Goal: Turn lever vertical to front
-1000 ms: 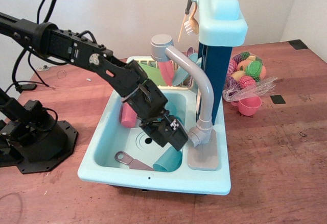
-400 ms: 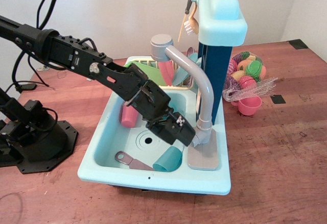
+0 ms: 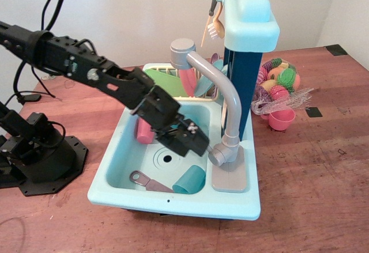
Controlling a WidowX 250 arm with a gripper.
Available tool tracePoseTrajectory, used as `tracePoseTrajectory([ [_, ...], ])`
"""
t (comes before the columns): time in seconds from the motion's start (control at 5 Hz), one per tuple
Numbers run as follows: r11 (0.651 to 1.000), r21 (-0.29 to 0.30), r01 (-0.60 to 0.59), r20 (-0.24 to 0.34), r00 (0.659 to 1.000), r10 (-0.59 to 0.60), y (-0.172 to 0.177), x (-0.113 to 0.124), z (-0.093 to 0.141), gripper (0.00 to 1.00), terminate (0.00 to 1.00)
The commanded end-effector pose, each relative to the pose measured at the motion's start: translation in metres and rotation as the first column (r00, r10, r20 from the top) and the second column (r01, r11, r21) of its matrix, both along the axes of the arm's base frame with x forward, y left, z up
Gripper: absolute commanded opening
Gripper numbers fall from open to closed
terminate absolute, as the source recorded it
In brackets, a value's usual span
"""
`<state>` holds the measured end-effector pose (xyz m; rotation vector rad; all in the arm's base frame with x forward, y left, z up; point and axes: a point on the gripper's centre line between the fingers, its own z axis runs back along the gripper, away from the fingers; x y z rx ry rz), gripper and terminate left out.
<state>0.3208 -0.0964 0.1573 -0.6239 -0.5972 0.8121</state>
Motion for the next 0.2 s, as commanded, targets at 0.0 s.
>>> tracePoseTrajectory([
  [0.0,0.999,-0.025,-0.046,0.053,0.998,0.047,0.0047,-0.0223,0.0079,1.00,1.00],
])
